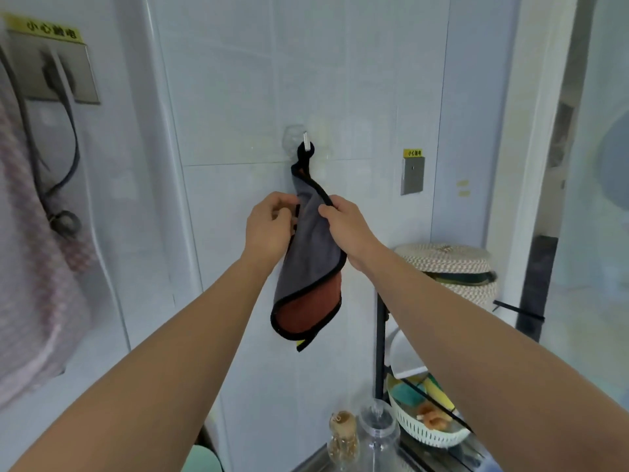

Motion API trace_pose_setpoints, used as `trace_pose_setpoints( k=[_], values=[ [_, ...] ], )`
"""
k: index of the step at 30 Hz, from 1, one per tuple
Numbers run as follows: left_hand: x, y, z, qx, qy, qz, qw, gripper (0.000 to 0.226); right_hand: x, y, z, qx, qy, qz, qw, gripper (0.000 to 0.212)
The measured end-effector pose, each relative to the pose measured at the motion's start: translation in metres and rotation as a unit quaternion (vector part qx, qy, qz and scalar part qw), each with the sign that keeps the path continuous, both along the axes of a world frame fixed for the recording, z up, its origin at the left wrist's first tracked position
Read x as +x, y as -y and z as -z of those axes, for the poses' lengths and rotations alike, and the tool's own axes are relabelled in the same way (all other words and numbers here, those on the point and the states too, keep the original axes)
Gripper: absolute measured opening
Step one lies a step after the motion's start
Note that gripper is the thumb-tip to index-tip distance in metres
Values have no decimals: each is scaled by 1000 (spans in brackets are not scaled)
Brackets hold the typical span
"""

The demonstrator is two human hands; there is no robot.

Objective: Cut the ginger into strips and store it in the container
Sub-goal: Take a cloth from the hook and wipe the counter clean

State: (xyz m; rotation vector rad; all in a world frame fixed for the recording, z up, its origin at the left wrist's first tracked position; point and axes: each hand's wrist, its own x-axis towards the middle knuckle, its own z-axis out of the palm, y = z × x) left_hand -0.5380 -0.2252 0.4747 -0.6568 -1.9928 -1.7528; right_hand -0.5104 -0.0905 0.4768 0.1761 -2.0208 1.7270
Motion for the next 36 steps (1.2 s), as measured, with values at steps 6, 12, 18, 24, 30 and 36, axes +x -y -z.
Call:
trace_pose_setpoints(
  k=[6, 12, 18, 24, 30, 36],
  values=[
    [-5, -9, -18, 5, 8, 43, 999, 41, -5, -3, -30, -237, 51, -49, 969, 27],
    [-15, -11, -26, -130, -77, -29, 988, 37, -3, -15, -59, -179, 14, -137, 974, 22],
    [-25, -17, -33, -256, -121, -130, 950, 36, -18, -8, -86, -190, -43, -76, 978, 33],
    [-15, -17, -38, -285, -128, -137, 940, 36, -29, -7, -101, -292, -122, -105, 943, 20],
    [-5, -23, -39, -150, -76, -120, 978, 34, -31, -8, -80, -304, -74, -49, 949, 21],
    [32, -45, -4, -168, -21, 62, 984, 31, 10, -24, -28, -279, -16, 20, 960, 26]
  ],
)
